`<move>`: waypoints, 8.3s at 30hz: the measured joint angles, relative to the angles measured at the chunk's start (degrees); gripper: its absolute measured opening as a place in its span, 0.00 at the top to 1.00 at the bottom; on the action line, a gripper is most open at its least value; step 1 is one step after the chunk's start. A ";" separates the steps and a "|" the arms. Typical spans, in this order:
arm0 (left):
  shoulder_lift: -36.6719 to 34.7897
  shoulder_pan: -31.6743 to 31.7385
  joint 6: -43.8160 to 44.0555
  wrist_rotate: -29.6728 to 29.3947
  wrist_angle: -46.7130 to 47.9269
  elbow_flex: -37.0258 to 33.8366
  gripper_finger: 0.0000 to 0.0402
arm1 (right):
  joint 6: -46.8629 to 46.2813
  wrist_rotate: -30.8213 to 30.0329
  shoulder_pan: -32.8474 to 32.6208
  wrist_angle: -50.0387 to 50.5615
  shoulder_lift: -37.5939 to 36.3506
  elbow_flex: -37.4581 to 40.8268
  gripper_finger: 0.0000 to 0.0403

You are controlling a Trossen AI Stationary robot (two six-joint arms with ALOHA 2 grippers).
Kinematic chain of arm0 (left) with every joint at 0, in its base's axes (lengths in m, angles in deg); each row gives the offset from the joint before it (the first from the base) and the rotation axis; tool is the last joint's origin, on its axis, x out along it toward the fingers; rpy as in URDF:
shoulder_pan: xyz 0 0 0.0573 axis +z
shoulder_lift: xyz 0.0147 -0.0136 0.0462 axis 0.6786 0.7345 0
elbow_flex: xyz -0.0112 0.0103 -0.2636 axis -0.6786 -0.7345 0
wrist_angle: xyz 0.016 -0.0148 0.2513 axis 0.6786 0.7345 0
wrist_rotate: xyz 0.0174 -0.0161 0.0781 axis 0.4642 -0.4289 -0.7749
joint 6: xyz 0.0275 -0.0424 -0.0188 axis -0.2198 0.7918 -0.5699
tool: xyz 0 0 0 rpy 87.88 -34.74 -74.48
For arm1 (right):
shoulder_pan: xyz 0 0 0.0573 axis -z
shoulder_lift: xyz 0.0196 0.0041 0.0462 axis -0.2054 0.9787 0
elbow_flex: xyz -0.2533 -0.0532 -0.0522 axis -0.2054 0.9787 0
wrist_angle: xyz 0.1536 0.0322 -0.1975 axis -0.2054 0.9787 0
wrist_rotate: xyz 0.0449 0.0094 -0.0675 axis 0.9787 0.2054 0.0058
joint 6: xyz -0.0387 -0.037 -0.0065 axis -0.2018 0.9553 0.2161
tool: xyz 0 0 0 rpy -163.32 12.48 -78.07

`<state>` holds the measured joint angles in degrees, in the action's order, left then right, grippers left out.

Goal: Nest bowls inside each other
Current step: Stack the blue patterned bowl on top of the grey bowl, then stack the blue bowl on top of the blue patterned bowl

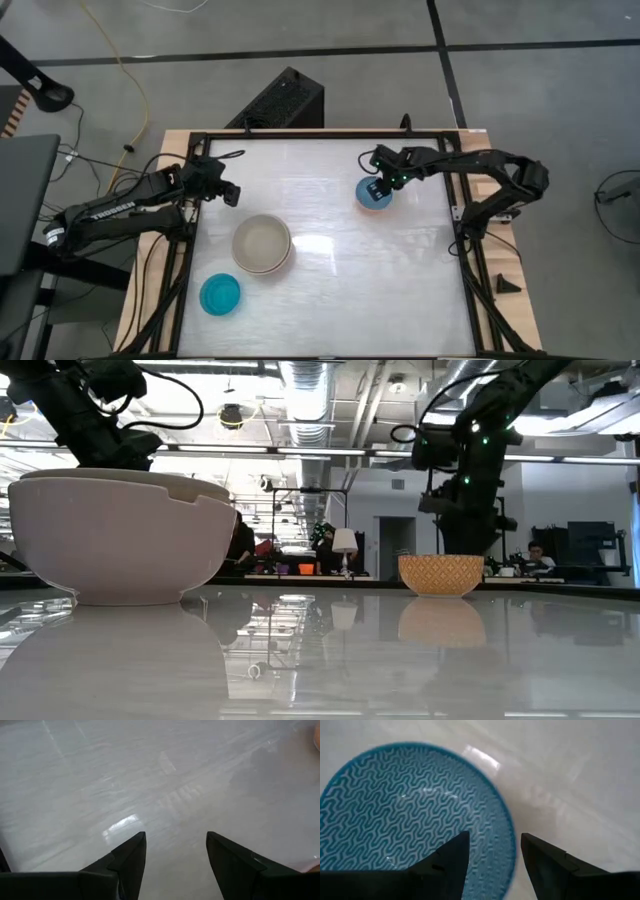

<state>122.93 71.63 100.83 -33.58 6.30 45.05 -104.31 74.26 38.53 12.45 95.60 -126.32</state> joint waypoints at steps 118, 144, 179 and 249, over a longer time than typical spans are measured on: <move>0.11 -0.03 -22.10 0.04 3.13 7.24 0.51 | -9.76 4.50 -27.88 4.48 49.99 -80.16 0.52; 1.14 -31.07 -12.60 34.10 -6.00 7.56 0.51 | 4.45 -3.21 -35.39 29.08 31.55 -84.09 0.55; 43.15 -76.25 23.62 1.22 13.77 16.02 0.51 | 18.71 -7.44 -39.23 38.19 30.50 -84.03 0.55; 27.50 -36.79 0.32 2.68 12.35 20.63 0.93 | 18.71 -7.33 -34.29 36.51 30.54 -84.03 0.55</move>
<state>150.42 34.84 101.15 -30.90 18.65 65.69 -85.60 66.93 4.24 48.97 126.14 -210.34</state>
